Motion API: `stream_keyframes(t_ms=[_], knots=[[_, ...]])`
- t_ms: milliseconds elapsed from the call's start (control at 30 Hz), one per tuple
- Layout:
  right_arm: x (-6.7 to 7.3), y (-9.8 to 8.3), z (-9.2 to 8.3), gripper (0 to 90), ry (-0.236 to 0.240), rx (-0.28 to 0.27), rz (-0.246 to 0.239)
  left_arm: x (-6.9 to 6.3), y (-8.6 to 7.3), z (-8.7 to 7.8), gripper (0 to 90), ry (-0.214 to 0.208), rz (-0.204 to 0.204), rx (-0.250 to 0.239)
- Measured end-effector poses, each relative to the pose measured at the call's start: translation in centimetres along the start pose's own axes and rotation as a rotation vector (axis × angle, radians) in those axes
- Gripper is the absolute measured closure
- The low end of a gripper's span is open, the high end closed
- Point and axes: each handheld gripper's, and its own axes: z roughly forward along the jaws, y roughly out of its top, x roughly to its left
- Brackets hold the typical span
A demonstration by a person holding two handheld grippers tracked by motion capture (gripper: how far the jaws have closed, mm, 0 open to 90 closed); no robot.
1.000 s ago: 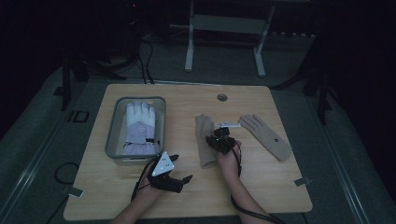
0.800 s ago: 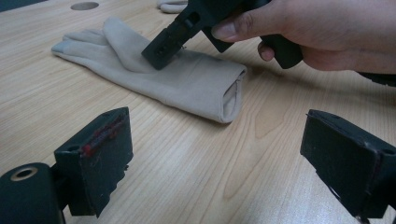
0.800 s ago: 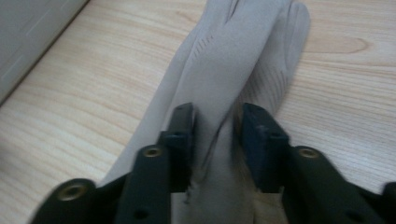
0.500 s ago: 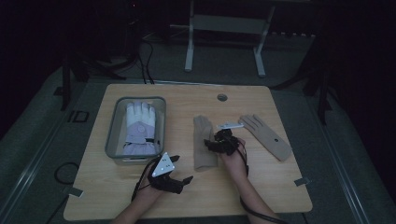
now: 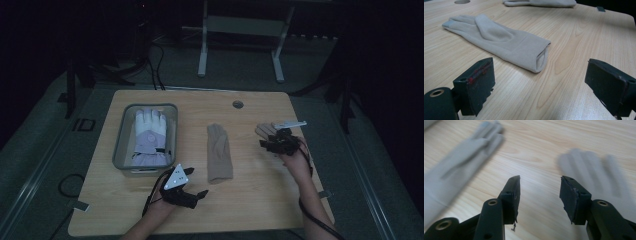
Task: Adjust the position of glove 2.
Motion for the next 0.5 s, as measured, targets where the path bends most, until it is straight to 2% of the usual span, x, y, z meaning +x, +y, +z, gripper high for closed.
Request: stream_keyframes(t_ms=[100, 167, 300, 367, 433, 500], knots=[[-2.0, -0.2, -0.9, 50.0, -0.044, 0.025, 0.021, 0.1, 0.0, 0.0, 9.3, -0.034, -0.041, -0.013], [-2.9, -0.3, -1.2, 50.0, -0.053, 0.029, 0.028, 0.1, 0.1, 0.0, 9.3, -0.030, -0.042, -0.025], [-4.6, -0.9, -0.6, 47.3, -0.076, 0.061, -0.025, 0.0, 0.1, -0.1, 9.3, -0.022, -0.024, -0.024], [-5.3, -1.2, -0.2, 46.9, -0.083, 0.081, -0.032, -0.1, 0.1, -0.1, 9.3, -0.025, -0.018, -0.023], [-5.7, -1.4, 0.5, 45.7, -0.097, 0.129, -0.059, -0.1, 0.1, 0.0, 9.4, -0.036, -0.030, -0.022], [-6.0, -1.8, 1.6, 45.7, -0.096, 0.173, -0.075, -0.3, 0.2, 0.1, 9.3, -0.031, -0.019, -0.019]])
